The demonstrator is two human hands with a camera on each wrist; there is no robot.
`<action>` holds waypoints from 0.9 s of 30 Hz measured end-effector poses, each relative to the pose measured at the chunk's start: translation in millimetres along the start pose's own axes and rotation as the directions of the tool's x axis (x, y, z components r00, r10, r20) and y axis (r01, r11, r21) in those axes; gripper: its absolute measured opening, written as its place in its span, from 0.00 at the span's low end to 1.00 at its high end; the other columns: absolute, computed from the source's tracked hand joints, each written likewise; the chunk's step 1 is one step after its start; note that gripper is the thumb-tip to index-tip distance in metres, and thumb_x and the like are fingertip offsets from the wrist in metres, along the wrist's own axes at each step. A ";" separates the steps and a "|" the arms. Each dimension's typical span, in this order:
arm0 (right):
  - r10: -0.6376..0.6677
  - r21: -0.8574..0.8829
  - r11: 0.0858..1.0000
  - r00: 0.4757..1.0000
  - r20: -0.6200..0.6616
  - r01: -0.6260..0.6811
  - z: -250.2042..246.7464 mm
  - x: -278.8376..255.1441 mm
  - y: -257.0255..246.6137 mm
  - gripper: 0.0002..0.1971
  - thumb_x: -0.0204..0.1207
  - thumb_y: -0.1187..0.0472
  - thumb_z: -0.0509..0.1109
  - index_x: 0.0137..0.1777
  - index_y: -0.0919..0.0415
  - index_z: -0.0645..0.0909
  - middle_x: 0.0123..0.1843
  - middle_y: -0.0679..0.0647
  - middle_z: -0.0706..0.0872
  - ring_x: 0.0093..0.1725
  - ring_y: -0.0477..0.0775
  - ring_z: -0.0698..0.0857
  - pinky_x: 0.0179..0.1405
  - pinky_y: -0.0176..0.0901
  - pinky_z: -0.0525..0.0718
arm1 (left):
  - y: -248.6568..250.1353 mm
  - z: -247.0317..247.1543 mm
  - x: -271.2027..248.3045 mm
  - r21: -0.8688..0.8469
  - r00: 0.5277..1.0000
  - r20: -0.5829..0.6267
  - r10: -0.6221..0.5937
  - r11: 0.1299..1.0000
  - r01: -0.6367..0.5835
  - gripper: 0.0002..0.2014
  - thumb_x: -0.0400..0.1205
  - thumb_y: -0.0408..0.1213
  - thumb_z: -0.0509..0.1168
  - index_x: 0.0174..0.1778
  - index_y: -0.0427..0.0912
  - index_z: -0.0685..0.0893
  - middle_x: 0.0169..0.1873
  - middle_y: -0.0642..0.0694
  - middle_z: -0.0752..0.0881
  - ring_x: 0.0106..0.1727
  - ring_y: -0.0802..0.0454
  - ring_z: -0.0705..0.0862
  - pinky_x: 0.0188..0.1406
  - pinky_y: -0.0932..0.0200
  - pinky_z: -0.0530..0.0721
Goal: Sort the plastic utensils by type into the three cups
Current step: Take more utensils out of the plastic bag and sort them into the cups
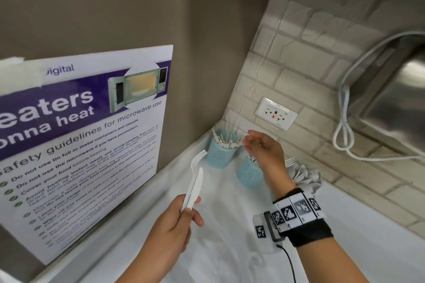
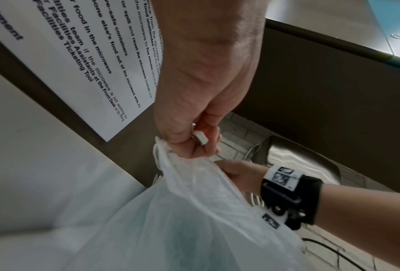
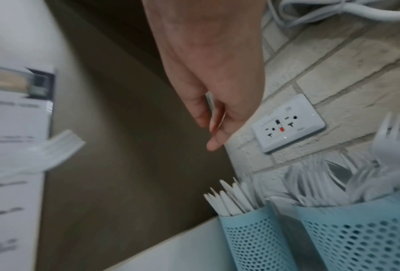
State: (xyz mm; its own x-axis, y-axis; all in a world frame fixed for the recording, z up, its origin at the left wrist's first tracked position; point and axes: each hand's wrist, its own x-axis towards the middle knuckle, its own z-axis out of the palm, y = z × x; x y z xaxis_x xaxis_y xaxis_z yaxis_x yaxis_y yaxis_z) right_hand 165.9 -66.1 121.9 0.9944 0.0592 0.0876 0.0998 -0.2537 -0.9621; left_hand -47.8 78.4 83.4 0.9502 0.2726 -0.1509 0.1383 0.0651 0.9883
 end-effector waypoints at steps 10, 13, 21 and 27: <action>0.094 -0.137 0.990 0.811 0.578 -0.017 2.4 -109.2 -21.5 0.08 0.77 0.57 0.72 0.46 0.64 0.86 0.33 0.43 0.85 0.32 0.43 0.81 0.32 0.34 0.77 | 0.1 8.4 -1.5 0.063 0.988 0.131 0.078 0.994 -0.087 0.13 0.88 0.35 0.53 0.57 0.55 0.79 0.41 0.52 0.91 0.23 0.57 0.74 0.20 0.67 0.69; 0.095 -0.054 0.995 0.848 0.521 -0.079 -1.1 -111.4 -20.3 0.07 0.76 0.62 0.73 0.43 0.67 0.85 0.29 0.48 0.83 0.30 0.45 0.78 0.33 0.34 0.77 | 2.5 10.0 -3.8 0.046 0.984 0.153 0.093 0.994 -0.101 0.12 0.87 0.34 0.54 0.55 0.52 0.81 0.39 0.50 0.90 0.23 0.56 0.73 0.21 0.67 0.69; 0.053 0.144 0.985 0.962 0.269 -0.094 -16.7 -90.9 -33.6 0.03 0.77 0.68 0.71 0.42 0.65 0.82 0.32 0.56 0.83 0.31 0.45 0.84 0.36 0.32 0.85 | 0.4 2.8 -1.2 0.010 0.990 0.107 0.089 0.996 -0.091 0.11 0.87 0.32 0.54 0.51 0.46 0.81 0.35 0.49 0.89 0.22 0.55 0.70 0.20 0.66 0.67; -0.160 0.205 0.962 0.980 -0.118 0.182 -38.2 -47.9 -47.4 0.03 0.78 0.67 0.71 0.44 0.61 0.80 0.38 0.57 0.90 0.40 0.52 0.92 0.45 0.39 0.89 | -6.0 -2.2 4.4 -0.026 0.997 0.032 0.070 0.997 -0.069 0.12 0.87 0.32 0.54 0.52 0.49 0.82 0.28 0.48 0.85 0.20 0.55 0.68 0.18 0.66 0.66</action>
State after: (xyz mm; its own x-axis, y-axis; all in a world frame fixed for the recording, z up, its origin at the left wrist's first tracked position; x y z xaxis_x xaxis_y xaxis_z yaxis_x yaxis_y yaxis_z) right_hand 114.8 -93.8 173.2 0.9627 -0.0149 0.2703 0.2696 -0.0356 -0.9623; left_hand -45.1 81.4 76.8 0.9659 0.2459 -0.0806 0.0650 0.0708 0.9954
